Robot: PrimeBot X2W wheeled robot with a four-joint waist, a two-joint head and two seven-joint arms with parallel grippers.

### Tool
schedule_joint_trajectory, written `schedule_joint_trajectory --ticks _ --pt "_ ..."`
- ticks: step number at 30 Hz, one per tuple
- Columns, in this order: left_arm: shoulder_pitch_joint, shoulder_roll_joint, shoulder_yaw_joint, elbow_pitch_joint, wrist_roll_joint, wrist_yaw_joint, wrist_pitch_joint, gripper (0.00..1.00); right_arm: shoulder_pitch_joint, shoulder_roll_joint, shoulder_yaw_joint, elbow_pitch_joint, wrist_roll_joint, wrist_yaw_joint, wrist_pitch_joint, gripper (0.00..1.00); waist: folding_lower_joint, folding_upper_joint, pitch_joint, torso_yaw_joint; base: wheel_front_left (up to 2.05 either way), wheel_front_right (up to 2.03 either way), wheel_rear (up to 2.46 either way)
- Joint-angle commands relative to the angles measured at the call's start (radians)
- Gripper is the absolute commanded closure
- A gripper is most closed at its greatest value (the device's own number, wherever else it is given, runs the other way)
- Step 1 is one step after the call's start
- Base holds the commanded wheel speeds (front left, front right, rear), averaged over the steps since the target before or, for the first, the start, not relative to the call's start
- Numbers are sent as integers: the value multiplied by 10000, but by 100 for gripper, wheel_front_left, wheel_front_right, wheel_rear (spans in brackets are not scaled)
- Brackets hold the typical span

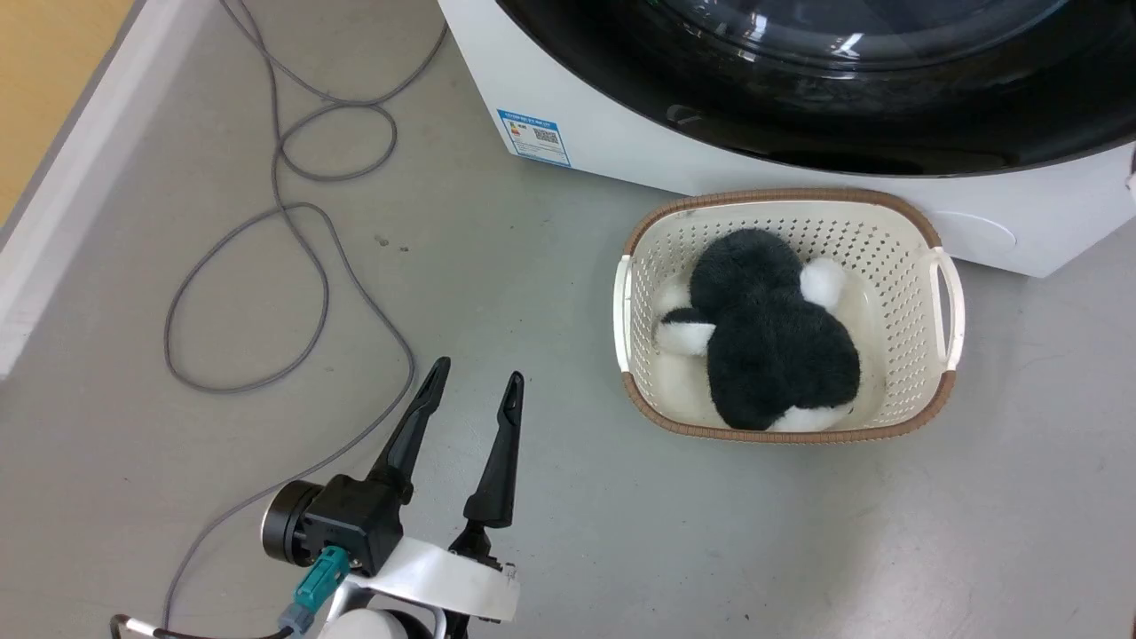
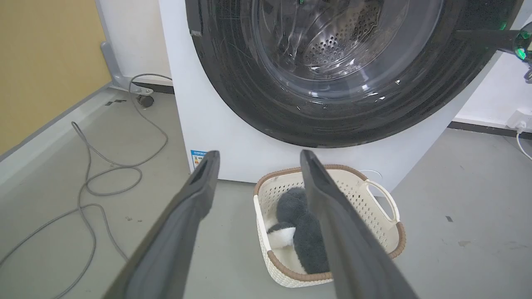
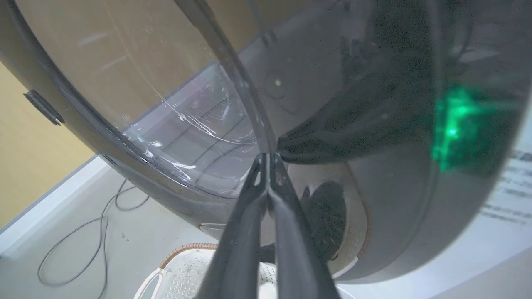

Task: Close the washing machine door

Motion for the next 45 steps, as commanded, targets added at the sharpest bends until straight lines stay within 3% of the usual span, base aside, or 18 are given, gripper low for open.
schedule_joint_trajectory --ticks 1,12,18,25,32,36,45 --pt "-145 -13 -19 31 -56 63 -43 0 -415 -58 -288 308 -31 -109 -127 100 -1 0 -11 -17 0 0 0" --pt "6 -14 20 161 -57 134 -43 0 -457 539 -122 1292 -207 -109 -868 100 -1 0 -646 -360 0 0 0" --pt "269 -14 316 297 41 72 -43 0 652 799 781 1097 -66 -109 -1354 100 -1 0 -1705 -769 0 0 0" --pt "810 -6 859 631 194 73 -43 0 2576 706 1413 -234 502 -109 -2377 100 -1 0 -3036 -1385 0 0 0" --pt "1266 127 1308 849 354 11 -43 0 4358 840 1448 -1745 423 -109 -2616 100 -1 0 -3872 -2037 0 0 0" --pt "1488 108 1556 745 292 70 -43 0 5400 1057 1005 -2716 -62 -109 -2700 100 -1 0 -4163 -2288 0 0 0" --pt "1850 63 1854 688 351 94 -44 0 7881 2350 -757 -4618 -1002 -109 -2520 100 -1 0 -4438 -2525 0 0 0"
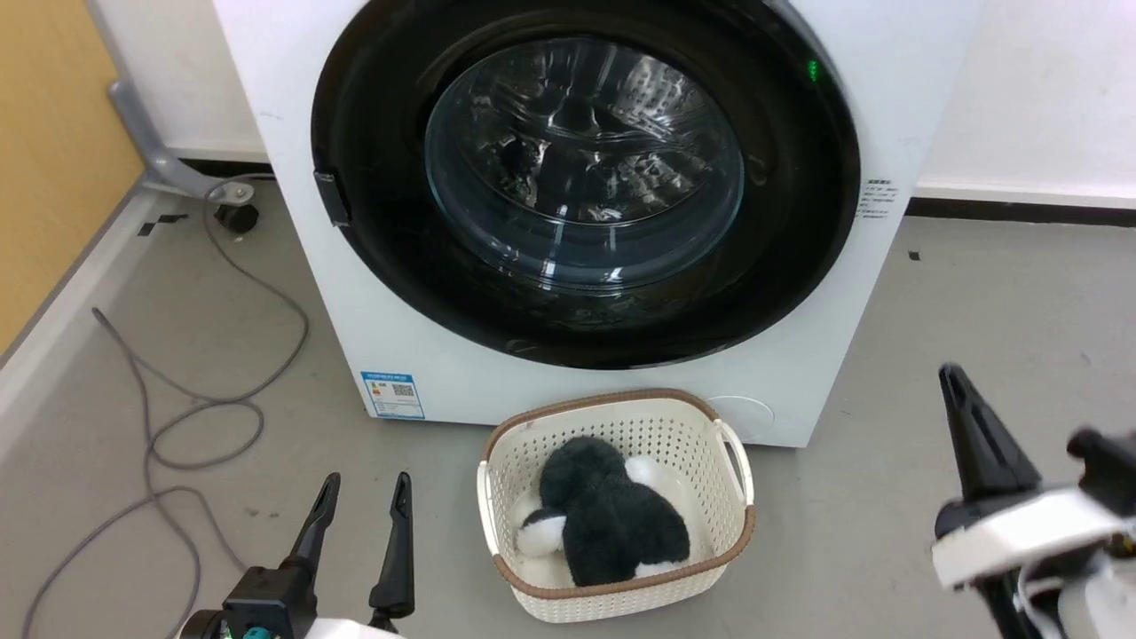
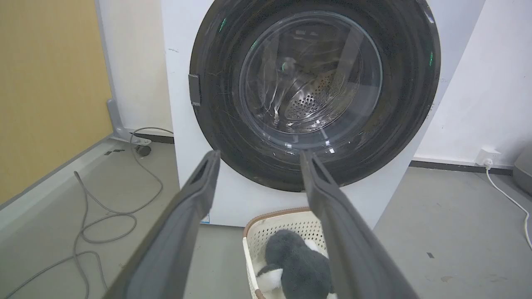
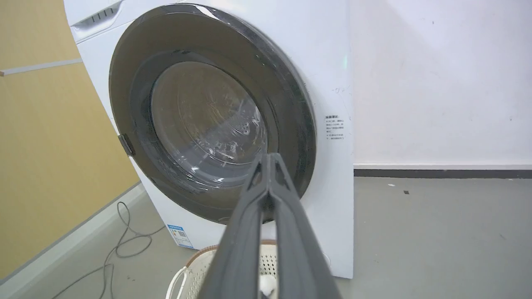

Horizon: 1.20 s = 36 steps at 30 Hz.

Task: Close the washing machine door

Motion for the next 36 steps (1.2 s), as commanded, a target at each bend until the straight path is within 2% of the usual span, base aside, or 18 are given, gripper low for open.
schedule_joint_trajectory --ticks 1,2,3,4,7,14,29,30,36 --pt "196 10 61 -53 97 36 -44 0 561 394 -355 -395 -213 -7 113 100 1 0 -47 -33 0 0 0" --pt "247 6 62 -69 120 41 -44 0 800 533 -495 -587 -379 -7 166 78 1 0 -59 -44 0 0 0" --pt "302 3 53 -53 137 40 -44 0 1019 666 -630 -754 -555 -7 214 50 1 0 -69 -58 0 0 0" --pt "349 0 38 -18 140 28 -44 0 1231 801 -759 -899 -738 -7 274 0 1 0 -81 -69 0 0 0" --pt "429 -7 37 84 165 31 -44 0 1763 1174 -1076 -1215 -1195 -7 427 0 1 0 -129 -81 0 0 0" --pt "467 21 75 171 390 85 -44 0 2464 1560 -1377 -1484 -1931 -7 605 0 1 0 -212 -11 0 0 0" --pt "535 61 -2 184 614 202 -44 0 2727 1739 -1440 -1502 -2280 -7 678 0 1 0 -208 126 0 0 0" --pt "392 17 -25 191 593 161 7 100 2591 1705 -1421 -1465 -2263 0 685 100 1 0 -208 127 0 0 0" --pt "370 -3 -21 174 614 165 66 100 2576 1721 -1416 -1481 -2313 0 716 100 1 0 -200 112 0 0 0"
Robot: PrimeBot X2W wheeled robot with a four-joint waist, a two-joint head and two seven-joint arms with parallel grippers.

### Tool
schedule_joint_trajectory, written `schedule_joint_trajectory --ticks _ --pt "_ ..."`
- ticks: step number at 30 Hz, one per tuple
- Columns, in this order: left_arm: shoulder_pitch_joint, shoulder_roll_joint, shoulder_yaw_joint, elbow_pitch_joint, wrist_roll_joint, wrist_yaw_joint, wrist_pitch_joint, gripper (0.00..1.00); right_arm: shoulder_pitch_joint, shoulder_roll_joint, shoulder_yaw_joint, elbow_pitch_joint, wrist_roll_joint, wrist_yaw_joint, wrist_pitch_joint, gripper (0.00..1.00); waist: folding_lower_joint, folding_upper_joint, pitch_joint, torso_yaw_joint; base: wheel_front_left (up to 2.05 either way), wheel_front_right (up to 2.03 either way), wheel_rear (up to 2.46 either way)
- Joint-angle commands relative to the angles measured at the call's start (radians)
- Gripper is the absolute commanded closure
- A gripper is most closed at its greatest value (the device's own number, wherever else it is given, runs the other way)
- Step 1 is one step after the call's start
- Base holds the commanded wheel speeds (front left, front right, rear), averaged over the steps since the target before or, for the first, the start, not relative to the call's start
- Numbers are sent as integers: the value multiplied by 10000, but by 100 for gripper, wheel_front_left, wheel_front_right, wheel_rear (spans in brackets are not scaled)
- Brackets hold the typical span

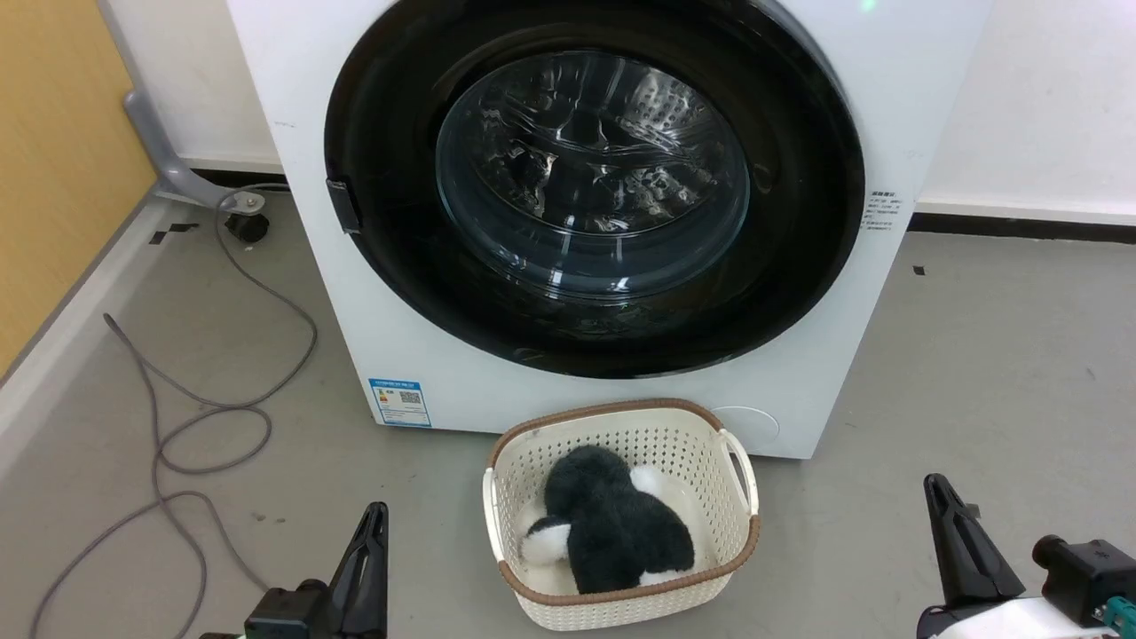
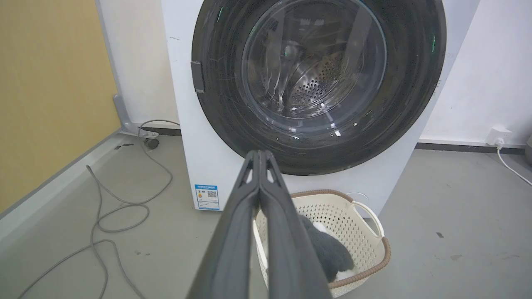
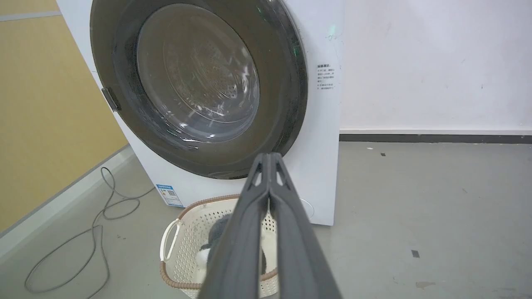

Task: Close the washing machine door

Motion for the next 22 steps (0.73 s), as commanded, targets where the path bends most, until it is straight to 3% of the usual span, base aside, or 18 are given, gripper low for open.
schedule_joint_trajectory --ticks 1,22 --pt "-28 14 25 -24 28 6 56 100 -19 22 -2 -25 -72 0 40 100 1 -1 5 -11 0 0 0" --pt "-205 3 153 -195 211 40 485 100 -134 159 8 -175 -516 -1 294 100 1 -1 73 -133 0 0 0"
